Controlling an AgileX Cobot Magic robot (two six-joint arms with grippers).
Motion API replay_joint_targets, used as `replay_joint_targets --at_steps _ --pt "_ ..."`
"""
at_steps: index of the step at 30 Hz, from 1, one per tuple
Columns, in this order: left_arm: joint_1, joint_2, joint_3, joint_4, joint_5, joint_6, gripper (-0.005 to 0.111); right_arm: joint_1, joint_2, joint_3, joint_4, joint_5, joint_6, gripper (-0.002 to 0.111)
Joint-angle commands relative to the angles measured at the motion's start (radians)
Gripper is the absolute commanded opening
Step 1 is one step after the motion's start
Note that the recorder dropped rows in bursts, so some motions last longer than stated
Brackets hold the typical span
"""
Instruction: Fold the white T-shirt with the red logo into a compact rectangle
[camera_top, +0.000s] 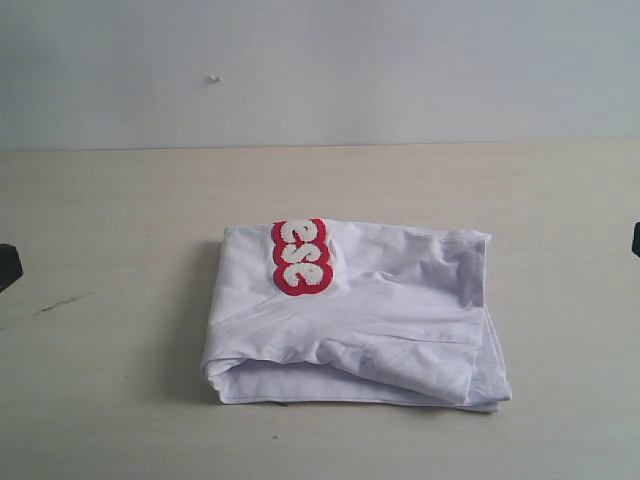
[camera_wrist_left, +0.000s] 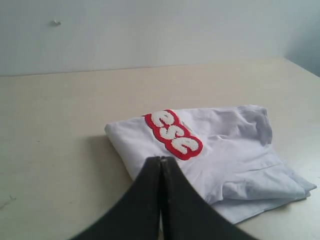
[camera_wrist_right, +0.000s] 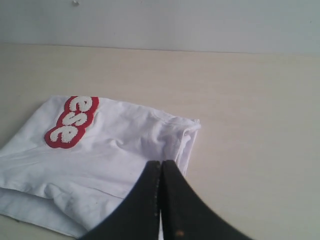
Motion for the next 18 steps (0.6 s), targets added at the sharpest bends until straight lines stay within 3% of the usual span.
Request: replay_joint_targets --at_steps 1,12,14,18 --pt "0.001 -0.006 0.004 -0.009 0.006 -0.001 0.000 -0.003 -0.002 0.003 0.003 -0.004 0.000 0.000" --pt "0.001 -0.080 0.002 -0.009 0.074 -0.118 0.000 -0.003 -0.002 0.003 0.003 -0.004 0.000 0.000" --pt "0.001 -0.116 0.000 0.075 0.054 -0.239 0.000 -0.003 -0.002 0.003 0.003 -0.004 0.000 0.000" --pt "0.001 -0.203 0.000 0.402 -0.046 -0.646 0.000 -0.003 -0.002 0.003 0.003 -0.004 0.000 0.000"
